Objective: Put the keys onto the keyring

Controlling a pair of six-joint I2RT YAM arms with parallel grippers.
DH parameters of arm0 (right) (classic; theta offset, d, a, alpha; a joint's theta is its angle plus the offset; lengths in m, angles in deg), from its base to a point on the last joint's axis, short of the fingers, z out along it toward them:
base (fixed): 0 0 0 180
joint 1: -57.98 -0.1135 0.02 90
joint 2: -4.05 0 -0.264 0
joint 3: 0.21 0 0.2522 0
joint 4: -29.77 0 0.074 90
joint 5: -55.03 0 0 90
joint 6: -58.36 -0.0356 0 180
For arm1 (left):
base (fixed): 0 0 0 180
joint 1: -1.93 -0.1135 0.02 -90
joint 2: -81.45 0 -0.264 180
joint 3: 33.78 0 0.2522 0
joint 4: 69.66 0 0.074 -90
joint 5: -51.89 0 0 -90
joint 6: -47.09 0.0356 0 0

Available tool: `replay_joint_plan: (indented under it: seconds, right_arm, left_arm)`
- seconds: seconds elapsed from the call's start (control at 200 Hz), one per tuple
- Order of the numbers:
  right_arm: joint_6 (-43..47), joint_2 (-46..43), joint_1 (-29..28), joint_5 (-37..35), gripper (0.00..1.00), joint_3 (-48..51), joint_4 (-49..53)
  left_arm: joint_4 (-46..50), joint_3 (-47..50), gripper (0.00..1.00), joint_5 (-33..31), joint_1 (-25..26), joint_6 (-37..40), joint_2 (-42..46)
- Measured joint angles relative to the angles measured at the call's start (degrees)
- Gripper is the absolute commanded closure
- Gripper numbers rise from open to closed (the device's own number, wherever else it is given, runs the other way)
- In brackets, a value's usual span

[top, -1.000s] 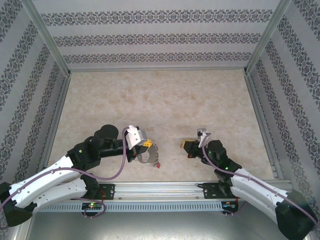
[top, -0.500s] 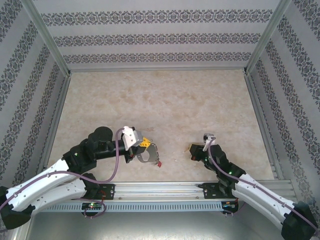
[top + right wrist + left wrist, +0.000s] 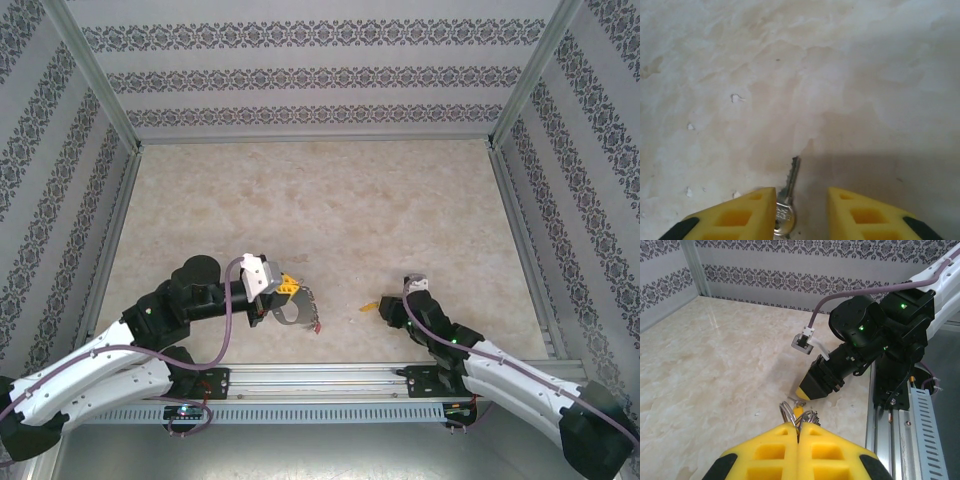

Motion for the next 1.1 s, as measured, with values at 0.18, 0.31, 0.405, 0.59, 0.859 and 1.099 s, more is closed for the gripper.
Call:
replay_joint_plan:
  seconds: [0.18, 0.31, 0.405, 0.59, 0.859, 1.099]
  right_arm:
    - [1.09, -2.86, 0.00, -0.63, 0.62, -5.68, 8.02]
    - [2.56, 1.29, 0.00, 0.66, 0.59, -11.17, 13.14]
    - [5.05, 7.67, -0.02, 2.71, 0.56, -17.35, 18.14]
    - [12.28, 20.13, -0.76, 7.91, 0.47, -32.37, 26.88]
    - [25.22, 41.81, -5.77, 6.62, 0.43, -57.22, 45.59]
    - [30.82, 52.98, -7.19, 2.14, 0.42, -67.78, 60.39]
  left_arm:
    - [-0.48, 0.02, 1.00, 0.72, 0.00, 0.00, -0.02]
    - [-0.74, 0.02, 1.00, 1.18, 0.00, -0.02, -0.02]
    - [-0.76, 0.02, 1.00, 1.46, 0.00, -0.02, -0.02]
    - [-0.70, 0.02, 1.00, 1.79, 0.00, -0.28, -0.02]
    - [1.57, 0.02, 1.00, -1.03, 0.00, -2.03, 0.66]
    - [3.78, 0.02, 1.00, -3.39, 0.00, -4.15, 4.68]
